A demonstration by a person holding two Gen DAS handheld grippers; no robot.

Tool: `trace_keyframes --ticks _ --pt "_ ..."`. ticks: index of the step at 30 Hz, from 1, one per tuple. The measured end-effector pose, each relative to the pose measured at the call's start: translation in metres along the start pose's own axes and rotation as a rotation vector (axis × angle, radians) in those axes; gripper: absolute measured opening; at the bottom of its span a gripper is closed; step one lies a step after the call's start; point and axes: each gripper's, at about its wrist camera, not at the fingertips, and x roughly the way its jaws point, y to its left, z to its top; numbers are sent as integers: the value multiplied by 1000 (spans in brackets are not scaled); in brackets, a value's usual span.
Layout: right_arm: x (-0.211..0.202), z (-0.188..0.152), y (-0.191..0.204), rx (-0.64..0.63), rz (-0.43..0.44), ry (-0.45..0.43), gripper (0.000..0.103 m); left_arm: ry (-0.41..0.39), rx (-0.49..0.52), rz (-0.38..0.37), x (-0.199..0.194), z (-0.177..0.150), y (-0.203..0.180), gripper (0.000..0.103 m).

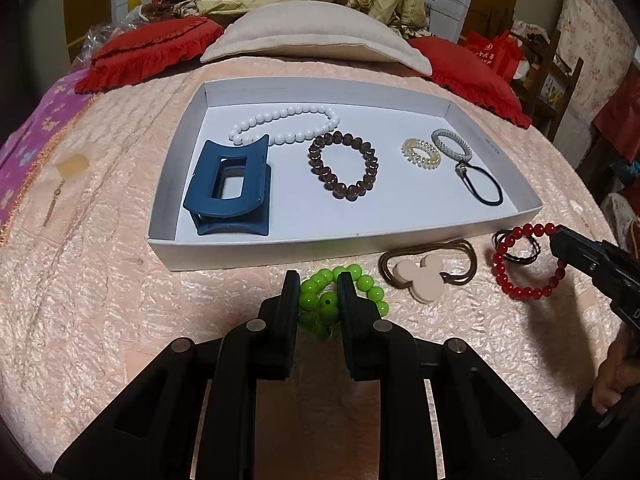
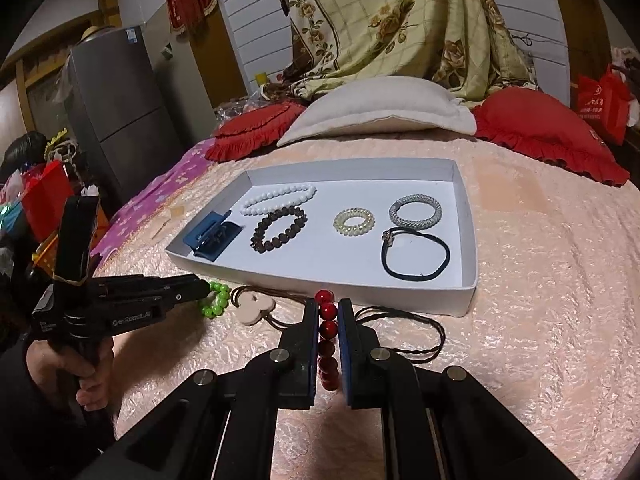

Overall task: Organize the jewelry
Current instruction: 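Carry the green and red bracelets over the tray with both grippers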

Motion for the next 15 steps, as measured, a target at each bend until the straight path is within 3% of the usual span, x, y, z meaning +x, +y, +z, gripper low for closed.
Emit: trace_keyframes --ticks 15 --pt "7 -2 4 -13 -4 24 9 10 3 20 3 -1 0 17"
